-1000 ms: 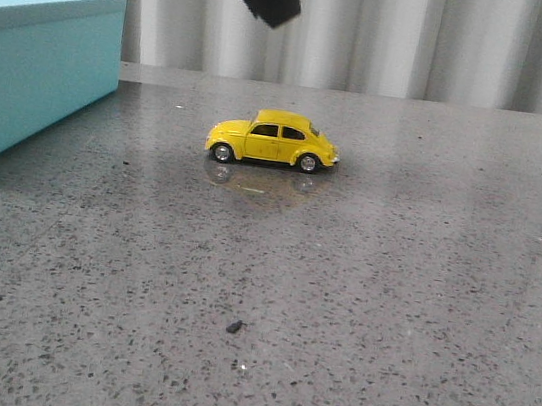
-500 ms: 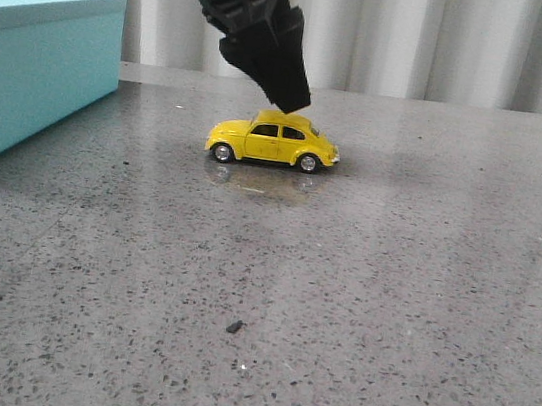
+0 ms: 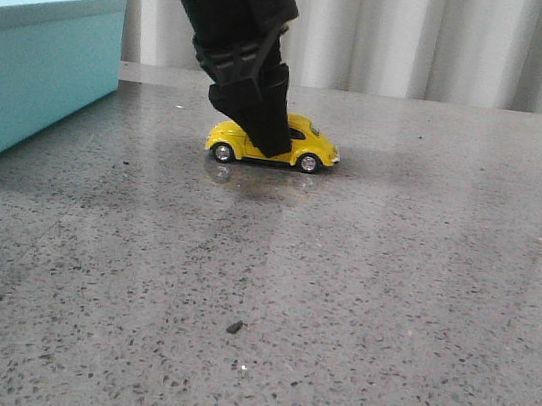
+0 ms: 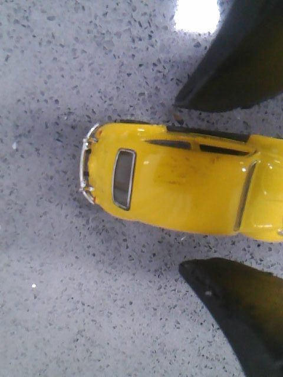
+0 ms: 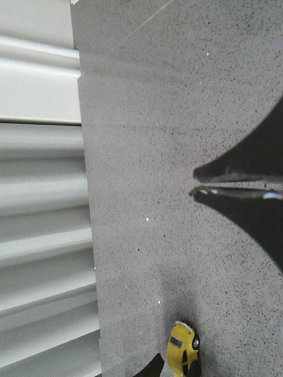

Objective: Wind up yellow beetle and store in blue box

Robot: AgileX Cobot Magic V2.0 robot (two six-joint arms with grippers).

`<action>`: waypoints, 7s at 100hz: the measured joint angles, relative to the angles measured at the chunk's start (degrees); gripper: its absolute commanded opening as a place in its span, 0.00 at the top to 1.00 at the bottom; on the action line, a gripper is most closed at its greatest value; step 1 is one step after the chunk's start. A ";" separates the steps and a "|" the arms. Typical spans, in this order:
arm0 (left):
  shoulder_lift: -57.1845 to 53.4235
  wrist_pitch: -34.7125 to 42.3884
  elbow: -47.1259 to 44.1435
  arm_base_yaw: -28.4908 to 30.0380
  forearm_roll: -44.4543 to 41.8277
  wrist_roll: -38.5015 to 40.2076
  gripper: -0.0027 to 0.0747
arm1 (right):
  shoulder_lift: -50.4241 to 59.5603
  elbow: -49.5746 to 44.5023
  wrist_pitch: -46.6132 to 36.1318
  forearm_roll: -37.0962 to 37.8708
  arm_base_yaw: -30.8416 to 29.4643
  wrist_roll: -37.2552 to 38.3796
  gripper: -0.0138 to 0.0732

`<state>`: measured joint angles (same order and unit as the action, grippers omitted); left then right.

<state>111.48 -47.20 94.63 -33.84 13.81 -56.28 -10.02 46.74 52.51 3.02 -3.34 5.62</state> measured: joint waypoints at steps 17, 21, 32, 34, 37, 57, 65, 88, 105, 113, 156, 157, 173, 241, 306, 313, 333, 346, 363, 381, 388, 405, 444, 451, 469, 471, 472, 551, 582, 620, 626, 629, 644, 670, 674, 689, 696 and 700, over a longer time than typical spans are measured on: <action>0.11 0.10 0.00 0.00 0.08 0.00 0.34 | 0.00 0.00 0.00 -0.04 0.00 0.00 0.91; 0.21 0.11 0.00 0.00 0.36 0.00 0.34 | 0.00 0.00 0.00 -0.04 0.00 0.00 0.91; 1.26 0.11 0.00 0.00 0.83 -0.12 0.34 | 0.00 0.00 0.00 -0.04 0.00 0.00 0.91; 1.49 0.11 0.00 0.00 0.83 -0.12 0.34 | 0.00 0.00 0.00 -0.04 0.00 0.00 0.91; 1.73 0.11 0.00 0.00 0.83 -0.12 0.34 | 0.00 0.00 0.00 -0.04 0.00 0.00 0.91; 2.10 0.34 0.11 0.00 1.38 -0.12 0.34 | 0.00 0.00 0.00 -0.04 0.00 0.00 0.91; 2.19 0.36 0.11 0.00 1.38 -0.12 0.36 | 0.00 0.00 0.00 -0.04 0.00 0.00 0.91; 2.32 0.46 0.11 0.00 1.61 -0.12 0.52 | 0.00 0.00 0.00 -0.04 0.00 0.00 0.91; 2.44 0.57 0.11 0.00 1.61 -0.23 0.65 | 0.00 0.00 0.08 -0.04 0.00 0.00 0.91; 2.44 0.57 0.19 0.00 1.61 -0.23 0.71 | 0.00 0.00 0.08 -0.04 0.00 0.00 0.91; 3.04 -5.40 4.30 0.00 1.50 -0.23 0.85 | 0.00 0.00 0.22 0.72 0.00 0.00 0.91; 3.05 -5.69 4.51 0.00 1.40 -0.23 0.85 | 0.00 0.00 0.22 0.72 0.00 0.00 0.91; 3.17 -11.56 10.80 0.00 1.22 0.22 0.86 | 0.00 0.00 0.22 0.85 0.00 0.00 0.91; -4.87 -22.96 28.60 7.61 -8.97 25.85 0.86 | 0.00 0.00 1.13 0.96 0.00 0.09 0.91; -12.17 -25.63 18.38 32.00 -4.80 30.68 0.86 | 0.00 0.00 1.70 0.96 0.00 0.09 0.91; -12.17 -25.63 14.97 33.08 -4.53 30.68 0.86 | 0.00 0.00 2.29 0.96 0.00 0.09 0.91; -12.17 -25.15 4.59 34.30 -4.16 30.68 0.86 | 0.00 0.00 3.11 0.96 0.00 0.09 0.91; -12.17 -23.47 -0.76 34.43 -1.31 30.68 0.86 | 0.00 0.00 3.11 0.96 0.00 0.09 0.91; -12.17 -19.05 -4.17 34.53 0.94 30.68 0.86 | 0.00 0.00 3.23 0.96 0.00 0.09 0.91; -11.82 -18.26 -4.53 34.53 1.43 30.68 0.77 | 0.00 -0.09 3.43 0.96 0.00 0.09 0.91; -11.82 -18.26 -4.53 34.53 2.58 30.42 0.65 | 0.00 -0.65 3.43 0.96 0.00 0.09 0.91; -11.82 -18.26 -4.53 34.53 4.35 29.79 0.37 | 0.00 -3.36 3.43 0.96 0.00 0.09 0.91; -11.82 -21.69 -2.96 34.53 4.44 30.80 0.53 | 0.00 -5.16 2.00 0.86 0.00 0.09 0.91; -12.27 -22.74 -1.89 34.53 4.44 31.15 0.71 | 0.00 -5.16 1.68 0.86 0.00 0.09 0.91; -17.66 -23.28 -1.29 34.53 4.44 31.29 0.99 | 0.00 -5.16 -1.20 0.86 0.00 0.09 0.91; -18.51 -23.14 -1.29 34.53 4.44 31.29 0.99 | 0.00 -5.16 -1.64 0.86 0.00 0.09 0.91; -18.81 -23.12 -1.29 34.53 4.44 31.29 0.99 | 0.00 -5.16 -1.93 0.86 0.00 0.09 0.91; -57.73 5.85 -31.35 34.53 7.49 27.89 0.99 | 0.00 -15.86 -19.25 5.11 0.00 0.09 0.91; -80.46 25.59 -58.23 34.53 9.07 27.63 0.99 | 0.00 -17.11 -21.37 5.15 0.00 0.09 0.91; -99.89 38.71 -75.78 34.53 10.24 27.54 0.99 | 0.00 -19.07 -26.34 5.15 0.00 0.09 0.91; -101.49 38.99 -77.06 34.53 10.81 27.54 0.99 | 0.00 -21.02 -29.06 5.24 0.00 0.09 0.91; -102.03 39.11 -77.59 34.53 11.06 27.54 0.99 | 0.00 -22.04 -31.13 5.24 0.00 0.09 0.91; -103.79 39.20 -80.13 34.53 13.06 27.54 0.99 | 0.00 -28.61 -39.50 5.24 0.00 0.09 0.91; -103.91 40.47 -83.82 34.53 18.27 27.54 0.99 | 0.00 -40.22 -44.49 -3.02 0.00 0.09 0.91; -103.91 40.85 -84.26 34.53 18.97 27.54 0.99 | 0.00 -41.49 -44.65 -3.81 0.00 0.09 0.91; -103.91 41.27 -85.22 34.53 19.77 27.54 0.99 | 0.00 -44.53 -45.26 -4.58 0.00 0.09 0.91; -103.91 41.41 -85.41 34.53 19.82 27.54 0.99 | 0.00 -44.75 -45.60 -4.80 0.00 0.09 0.91; -103.91 41.54 -85.41 34.53 19.82 27.54 0.99 | 0.00 -44.75 -45.90 -4.92 0.00 0.09 0.91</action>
<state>7.57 -5.66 9.22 0.69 33.63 -28.75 -10.02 1.99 6.61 -1.90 -3.34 5.71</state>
